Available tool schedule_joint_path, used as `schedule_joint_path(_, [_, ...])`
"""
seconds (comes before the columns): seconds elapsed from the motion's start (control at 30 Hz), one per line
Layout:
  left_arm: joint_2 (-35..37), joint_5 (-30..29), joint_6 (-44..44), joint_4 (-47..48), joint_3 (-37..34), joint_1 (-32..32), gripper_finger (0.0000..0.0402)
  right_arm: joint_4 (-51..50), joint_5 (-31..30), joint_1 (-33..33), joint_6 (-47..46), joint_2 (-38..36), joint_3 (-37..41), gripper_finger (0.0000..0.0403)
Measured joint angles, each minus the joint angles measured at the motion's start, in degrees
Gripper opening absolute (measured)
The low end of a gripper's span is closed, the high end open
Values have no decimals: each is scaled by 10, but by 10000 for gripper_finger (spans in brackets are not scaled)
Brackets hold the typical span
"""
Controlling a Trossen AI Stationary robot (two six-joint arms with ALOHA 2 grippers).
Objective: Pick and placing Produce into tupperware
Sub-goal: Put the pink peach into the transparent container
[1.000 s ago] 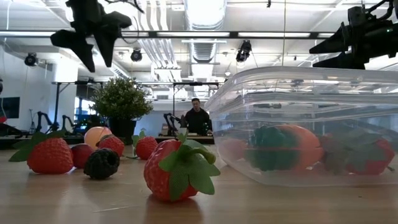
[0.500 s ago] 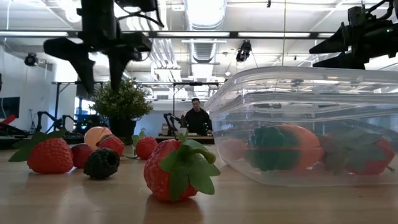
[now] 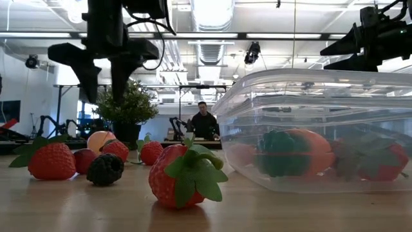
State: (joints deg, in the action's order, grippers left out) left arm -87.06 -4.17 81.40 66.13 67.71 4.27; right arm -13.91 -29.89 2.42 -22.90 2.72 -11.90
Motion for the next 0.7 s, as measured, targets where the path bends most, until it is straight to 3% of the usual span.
schedule_joint_path(0.13, [11, 6, -17, 19, -4, 0, 217, 0, 0, 0, 0, 0, 0, 254])
schedule_joint_path(0.4, [-10, -50, -8, 18, -13, -2, 217, 0, 0, 0, 0, 0, 0, 247])
schedule_joint_path(0.7, [-28, -53, -8, -8, -38, -14, 217, 0, 2, 0, 0, 0, 0, 253])
